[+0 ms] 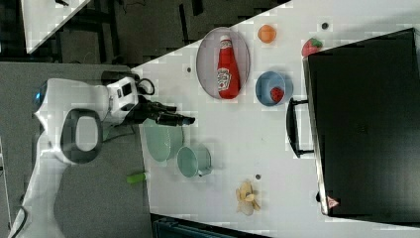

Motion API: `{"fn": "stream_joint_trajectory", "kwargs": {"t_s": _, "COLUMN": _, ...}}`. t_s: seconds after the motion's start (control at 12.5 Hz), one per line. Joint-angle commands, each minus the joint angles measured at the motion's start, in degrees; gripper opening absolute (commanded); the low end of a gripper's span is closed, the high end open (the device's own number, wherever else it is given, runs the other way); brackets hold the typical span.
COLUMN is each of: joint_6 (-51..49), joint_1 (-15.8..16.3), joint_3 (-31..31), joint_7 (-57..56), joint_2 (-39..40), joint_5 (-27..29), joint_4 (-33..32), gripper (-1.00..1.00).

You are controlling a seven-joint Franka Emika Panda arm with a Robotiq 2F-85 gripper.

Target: Pick ketchup from plate and place it on table.

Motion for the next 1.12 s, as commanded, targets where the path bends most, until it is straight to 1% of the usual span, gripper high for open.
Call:
{"fn": "stream_joint_trajectory", "kwargs": {"t_s": 0.08, "joint_6": 4.61, "joint_1": 1.07, "joint_3": 1.39, "joint_7": -4.98, "joint_2": 3.81, "joint_5": 0.03, "joint_4": 1.89, "gripper": 1.00}}
{"fn": "stream_joint_trajectory", "kwargs": {"t_s": 0.48, "joint_6": 14.27, "joint_1": 1.41, "joint_3": 1.34, "joint_7": -14.73, "joint_2": 11.52, "joint_5": -1.98, "joint_4": 2.41, "gripper": 1.00}}
{"fn": "stream_joint_trajectory", "kwargs": {"t_s": 0.88, "joint_6": 25.84, "joint_1": 1.66, "joint_3": 1.30, "joint_7": -16.02, "joint_2": 18.23, "joint_5": -6.12, "joint_4": 2.44, "gripper": 1.00}}
{"fn": "stream_joint_trajectory", "kwargs": {"t_s": 1.12, "joint_6": 31.68, "joint_1": 1.89, "joint_3": 1.30, "joint_7": -17.65, "joint_2": 22.09, "joint_5": -6.62, "joint_4": 2.45, "gripper": 1.00}}
